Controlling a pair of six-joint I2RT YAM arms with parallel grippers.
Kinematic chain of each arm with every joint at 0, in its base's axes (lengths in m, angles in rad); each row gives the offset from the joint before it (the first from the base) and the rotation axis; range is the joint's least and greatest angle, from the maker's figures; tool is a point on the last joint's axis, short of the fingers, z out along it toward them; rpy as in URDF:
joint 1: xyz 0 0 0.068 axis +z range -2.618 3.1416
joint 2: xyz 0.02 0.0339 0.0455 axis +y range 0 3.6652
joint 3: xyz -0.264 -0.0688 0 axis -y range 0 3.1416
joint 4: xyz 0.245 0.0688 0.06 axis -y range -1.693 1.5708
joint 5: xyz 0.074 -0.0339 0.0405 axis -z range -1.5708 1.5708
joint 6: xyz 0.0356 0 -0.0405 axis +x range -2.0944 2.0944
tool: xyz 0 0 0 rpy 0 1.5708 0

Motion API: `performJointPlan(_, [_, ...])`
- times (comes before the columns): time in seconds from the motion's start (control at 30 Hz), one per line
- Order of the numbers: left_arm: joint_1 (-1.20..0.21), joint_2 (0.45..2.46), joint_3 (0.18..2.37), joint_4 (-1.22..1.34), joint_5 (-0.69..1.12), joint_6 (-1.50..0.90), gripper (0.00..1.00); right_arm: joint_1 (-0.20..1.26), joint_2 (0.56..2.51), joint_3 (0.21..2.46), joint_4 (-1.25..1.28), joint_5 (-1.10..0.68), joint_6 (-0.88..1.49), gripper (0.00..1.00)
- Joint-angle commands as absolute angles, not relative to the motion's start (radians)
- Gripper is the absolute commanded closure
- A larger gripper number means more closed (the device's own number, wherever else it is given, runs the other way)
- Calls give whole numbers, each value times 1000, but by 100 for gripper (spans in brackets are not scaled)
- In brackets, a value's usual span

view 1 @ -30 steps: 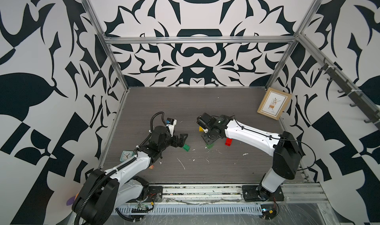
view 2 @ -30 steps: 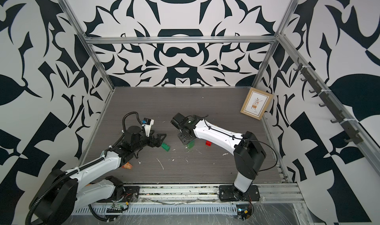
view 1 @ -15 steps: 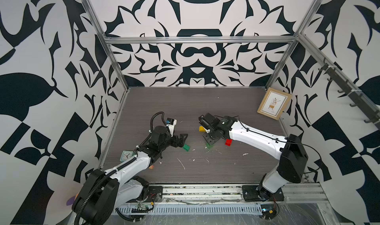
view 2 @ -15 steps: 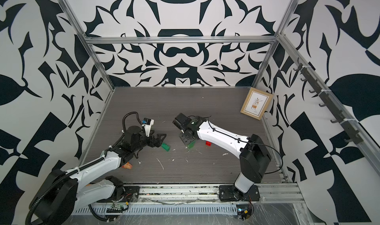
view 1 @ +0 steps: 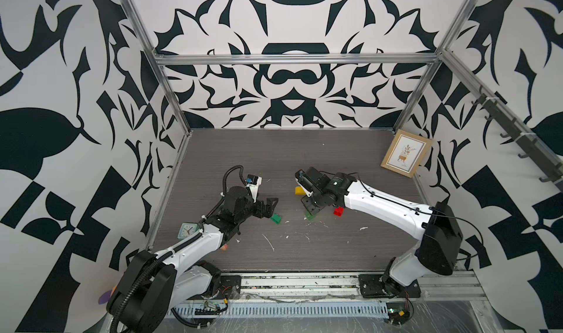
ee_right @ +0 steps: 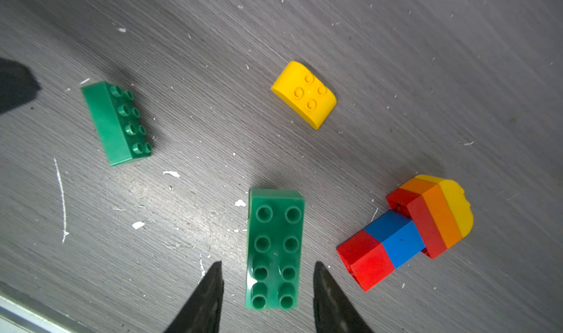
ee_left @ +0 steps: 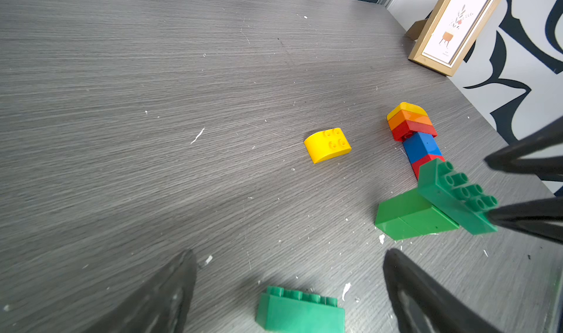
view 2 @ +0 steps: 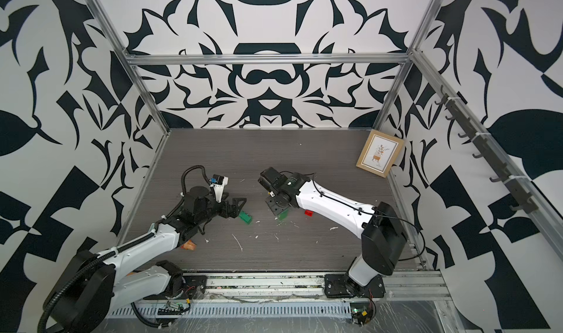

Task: Assemble an ice cream with lego
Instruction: Assemble the lego brick with the lego brick.

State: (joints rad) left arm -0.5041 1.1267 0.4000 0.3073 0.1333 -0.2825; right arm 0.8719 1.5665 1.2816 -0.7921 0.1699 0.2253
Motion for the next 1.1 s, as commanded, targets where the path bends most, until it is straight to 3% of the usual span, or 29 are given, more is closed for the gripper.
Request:
performJointPlan(0.0, [-506, 1113, 420, 288, 126, -274, 1, 865, 1540, 1285, -786, 180, 215, 46])
performJointPlan(0.3, [-506, 1110, 419, 287, 125, -272, 1, 829, 1558, 1250, -737, 84, 210, 48])
performJointPlan(1.07, [-506, 1124, 425, 287, 130, -274, 1, 811, 1583, 1217, -736, 61, 205, 57])
